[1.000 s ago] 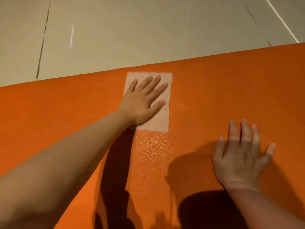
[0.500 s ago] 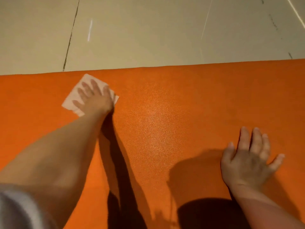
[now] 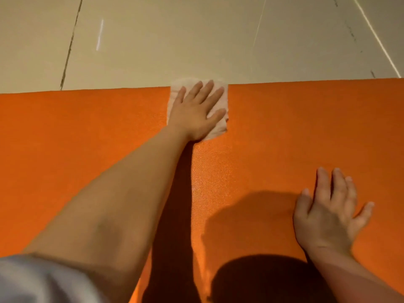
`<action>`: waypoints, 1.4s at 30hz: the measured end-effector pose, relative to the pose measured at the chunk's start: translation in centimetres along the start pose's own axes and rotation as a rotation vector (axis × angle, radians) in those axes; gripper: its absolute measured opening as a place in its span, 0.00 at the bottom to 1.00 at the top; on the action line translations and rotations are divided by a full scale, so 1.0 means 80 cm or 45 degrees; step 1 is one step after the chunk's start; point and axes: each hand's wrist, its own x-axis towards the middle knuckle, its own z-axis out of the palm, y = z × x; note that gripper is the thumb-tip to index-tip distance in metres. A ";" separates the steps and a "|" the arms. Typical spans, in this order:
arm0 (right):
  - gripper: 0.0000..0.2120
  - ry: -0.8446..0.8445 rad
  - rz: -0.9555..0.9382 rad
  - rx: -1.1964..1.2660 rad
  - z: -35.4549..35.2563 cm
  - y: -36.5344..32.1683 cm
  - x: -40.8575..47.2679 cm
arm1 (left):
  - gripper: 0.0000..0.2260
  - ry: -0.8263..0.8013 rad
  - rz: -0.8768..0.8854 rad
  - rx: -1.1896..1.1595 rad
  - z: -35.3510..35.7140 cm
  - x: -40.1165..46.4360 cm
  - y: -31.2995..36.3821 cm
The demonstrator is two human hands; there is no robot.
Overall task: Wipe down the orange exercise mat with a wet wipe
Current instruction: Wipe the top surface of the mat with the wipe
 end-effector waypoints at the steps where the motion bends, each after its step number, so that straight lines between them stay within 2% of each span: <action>1: 0.30 0.003 -0.016 -0.002 0.001 0.000 0.000 | 0.28 0.032 -0.123 -0.012 -0.004 -0.010 -0.029; 5: 0.29 0.017 -0.025 0.010 -0.002 0.005 0.004 | 0.26 0.091 -0.528 -0.066 -0.016 -0.075 -0.115; 8: 0.28 0.016 -0.012 0.004 -0.004 0.000 0.002 | 0.26 0.127 -0.692 -0.130 -0.015 -0.113 -0.132; 12: 0.29 -0.062 0.015 -0.016 -0.006 0.002 0.006 | 0.29 0.415 -0.673 -0.101 -0.017 -0.141 -0.104; 13: 0.30 -0.079 0.019 -0.030 -0.006 0.002 0.006 | 0.30 0.396 -0.653 -0.104 -0.014 -0.145 -0.095; 15: 0.31 -0.105 0.022 -0.043 -0.008 0.002 0.007 | 0.31 0.227 -0.628 -0.086 -0.001 -0.152 -0.083; 17: 0.31 -0.115 0.020 -0.053 -0.009 0.000 0.007 | 0.28 0.146 -0.658 -0.114 0.006 -0.150 -0.081; 20: 0.31 -0.135 0.017 -0.074 -0.011 0.001 0.007 | 0.22 0.219 -0.706 -0.193 -0.003 -0.143 -0.080; 23: 0.31 -0.133 0.024 -0.085 -0.010 0.002 0.008 | 0.23 0.290 -0.504 -0.315 -0.021 -0.132 -0.044; 25: 0.31 -0.124 0.025 -0.076 -0.010 0.003 0.008 | 0.23 0.321 -0.326 -0.585 -0.038 -0.120 0.001; 28: 0.31 -0.105 0.030 -0.056 -0.011 0.002 0.008 | 0.17 0.452 -0.243 -1.044 -0.075 -0.100 0.065; 30: 0.31 -0.099 0.034 -0.052 -0.012 0.001 0.007 | 0.14 0.503 -0.287 -1.340 -0.094 -0.093 0.095; 33: 0.32 -0.107 0.025 -0.064 -0.011 0.000 0.006 | 0.11 0.399 -0.426 -2.045 -0.104 -0.097 0.119; 35: 0.33 -0.135 0.023 -0.078 -0.011 -0.001 0.006 | 0.11 0.364 -0.581 -2.177 -0.093 -0.103 0.118; 37: 0.33 -0.139 0.023 -0.088 -0.010 -0.001 0.007 | 0.13 0.446 -0.852 -2.094 -0.074 -0.109 0.105; 39: 0.32 -0.097 0.009 -0.071 -0.009 -0.001 0.007 | 0.13 0.626 -1.062 -1.759 -0.049 -0.117 0.081; 41: 0.31 -0.065 0.002 -0.051 -0.008 -0.002 0.006 | 0.15 0.800 -1.112 -1.295 -0.029 -0.137 0.055; 42: 0.31 -0.052 0.003 -0.042 -0.008 -0.002 0.005 | 0.18 0.862 -1.055 -1.079 -0.024 -0.148 0.047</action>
